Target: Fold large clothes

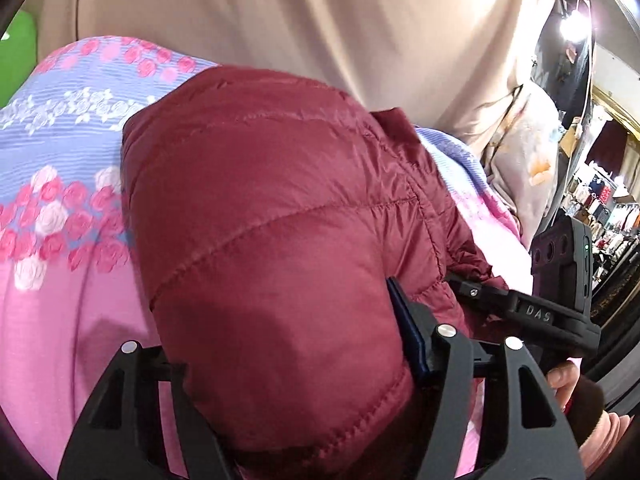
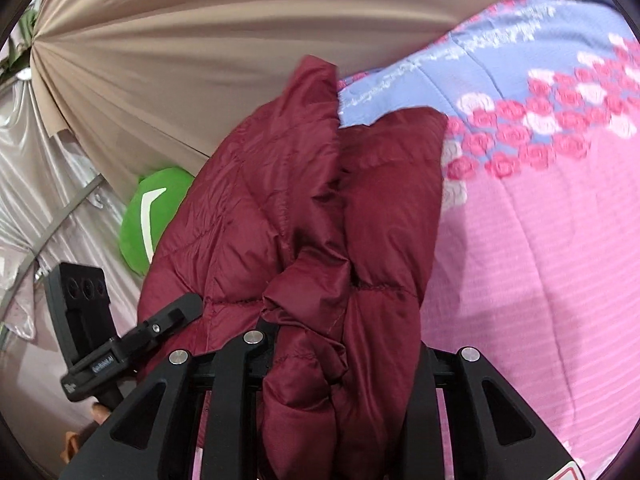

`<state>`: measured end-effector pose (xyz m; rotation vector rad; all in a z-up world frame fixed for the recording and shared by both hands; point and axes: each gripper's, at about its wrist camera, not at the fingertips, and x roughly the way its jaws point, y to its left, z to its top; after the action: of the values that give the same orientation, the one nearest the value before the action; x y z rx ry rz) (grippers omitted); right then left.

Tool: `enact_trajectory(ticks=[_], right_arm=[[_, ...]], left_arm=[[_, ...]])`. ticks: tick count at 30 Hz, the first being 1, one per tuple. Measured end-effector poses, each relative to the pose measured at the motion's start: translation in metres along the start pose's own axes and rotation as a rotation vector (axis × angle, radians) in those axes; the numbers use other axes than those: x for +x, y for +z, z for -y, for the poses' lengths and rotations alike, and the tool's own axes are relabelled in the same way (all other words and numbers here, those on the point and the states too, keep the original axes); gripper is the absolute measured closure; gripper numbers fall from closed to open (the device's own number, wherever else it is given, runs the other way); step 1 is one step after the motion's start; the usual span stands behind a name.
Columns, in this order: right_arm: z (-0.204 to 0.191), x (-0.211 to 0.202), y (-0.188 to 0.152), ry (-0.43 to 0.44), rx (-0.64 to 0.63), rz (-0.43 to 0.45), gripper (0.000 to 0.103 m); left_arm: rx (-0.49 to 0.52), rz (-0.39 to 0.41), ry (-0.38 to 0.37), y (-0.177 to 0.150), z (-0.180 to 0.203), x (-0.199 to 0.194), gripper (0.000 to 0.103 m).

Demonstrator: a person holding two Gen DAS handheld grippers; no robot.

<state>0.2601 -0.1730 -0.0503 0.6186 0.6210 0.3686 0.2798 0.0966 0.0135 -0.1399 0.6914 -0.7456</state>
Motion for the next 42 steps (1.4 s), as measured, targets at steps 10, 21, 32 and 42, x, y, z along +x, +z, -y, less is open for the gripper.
enact_trajectory(ticks=[10, 21, 32, 42], right_arm=[[0.004, -0.017, -0.005, -0.067, 0.022, -0.049, 0.056], [-0.035, -0.095, -0.015, -0.116, -0.133, 0.029, 0.041], [-0.027, -0.066, -0.016, -0.082, -0.109, -0.075, 0.089], [0.019, -0.050, -0.038, -0.185, -0.041, -0.157, 0.103]], left_arm=[[-0.026, -0.030, 0.183, -0.002, 0.018, -0.012, 0.025], [0.121, 0.055, 0.521, -0.018, 0.085, -0.079, 0.012], [0.017, -0.088, 0.513, -0.064, 0.084, -0.050, 0.011], [-0.078, -0.130, 0.567, -0.071, 0.049, -0.035, 0.010]])
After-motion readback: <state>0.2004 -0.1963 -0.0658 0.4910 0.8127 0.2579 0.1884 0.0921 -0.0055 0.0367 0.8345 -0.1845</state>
